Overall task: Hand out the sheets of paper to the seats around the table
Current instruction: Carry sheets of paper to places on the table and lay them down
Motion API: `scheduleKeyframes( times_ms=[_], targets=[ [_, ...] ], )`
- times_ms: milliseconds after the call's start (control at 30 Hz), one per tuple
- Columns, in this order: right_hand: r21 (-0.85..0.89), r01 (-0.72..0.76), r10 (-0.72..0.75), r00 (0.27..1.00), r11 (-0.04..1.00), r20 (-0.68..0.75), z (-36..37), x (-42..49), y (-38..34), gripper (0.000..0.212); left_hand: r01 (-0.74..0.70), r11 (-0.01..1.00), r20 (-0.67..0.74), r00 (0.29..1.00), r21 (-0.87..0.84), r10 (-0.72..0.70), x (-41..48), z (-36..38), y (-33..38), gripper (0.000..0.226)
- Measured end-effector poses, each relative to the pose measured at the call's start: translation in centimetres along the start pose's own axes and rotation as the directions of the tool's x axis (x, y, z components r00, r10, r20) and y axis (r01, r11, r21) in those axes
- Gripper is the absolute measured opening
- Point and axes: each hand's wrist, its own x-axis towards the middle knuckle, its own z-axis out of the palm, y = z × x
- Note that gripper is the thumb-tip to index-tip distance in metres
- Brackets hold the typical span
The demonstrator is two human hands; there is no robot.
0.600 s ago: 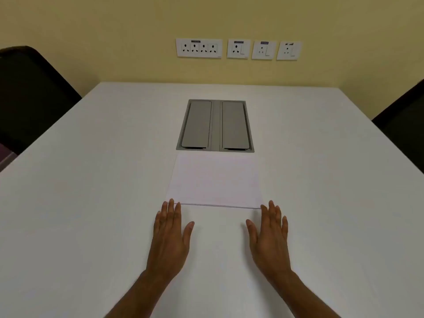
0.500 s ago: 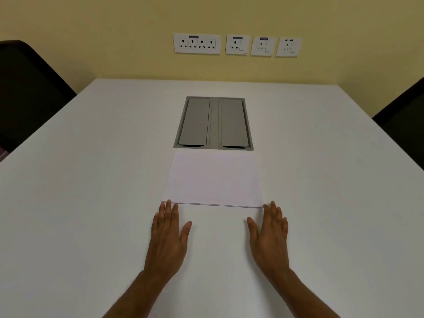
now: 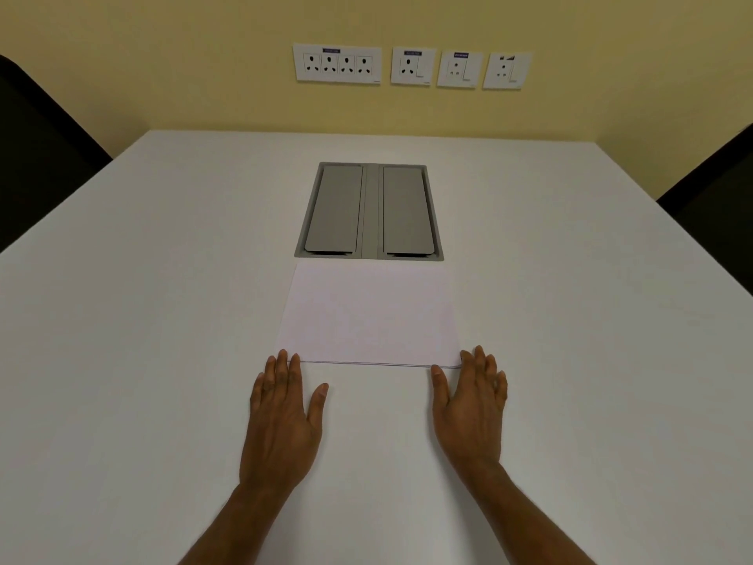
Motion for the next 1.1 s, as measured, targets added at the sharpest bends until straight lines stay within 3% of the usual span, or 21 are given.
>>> scheduleKeyframes(
  times_ms=[367, 800, 1100],
  targets=[
    [0.029, 0.005, -0.004, 0.999, 1.000, -0.042, 0.3, 0.4, -0.3, 0.061, 0.014, 1.000, 0.007, 1.000, 0.026, -0.014, -0.1, 0.1, 0.0, 0.075],
    [0.308, -0.045, 0.091, 0.986, 0.950, -0.139, 1.1, 1.4, -1.7, 0.047, 0.007, 1.000, -0.010, 1.000, 0.021, -0.007, -0.3, -0.3, 0.3, 0.080],
    [0.396, -0.079, 0.180, 0.957, 0.915, -0.226, 0.9, 2.4, -4.2, 0.026, 0.000, 1.000, -0.023, 1.000, 0.013, 0.000, -0.3, -0.2, 0.2, 0.083]
  ],
)
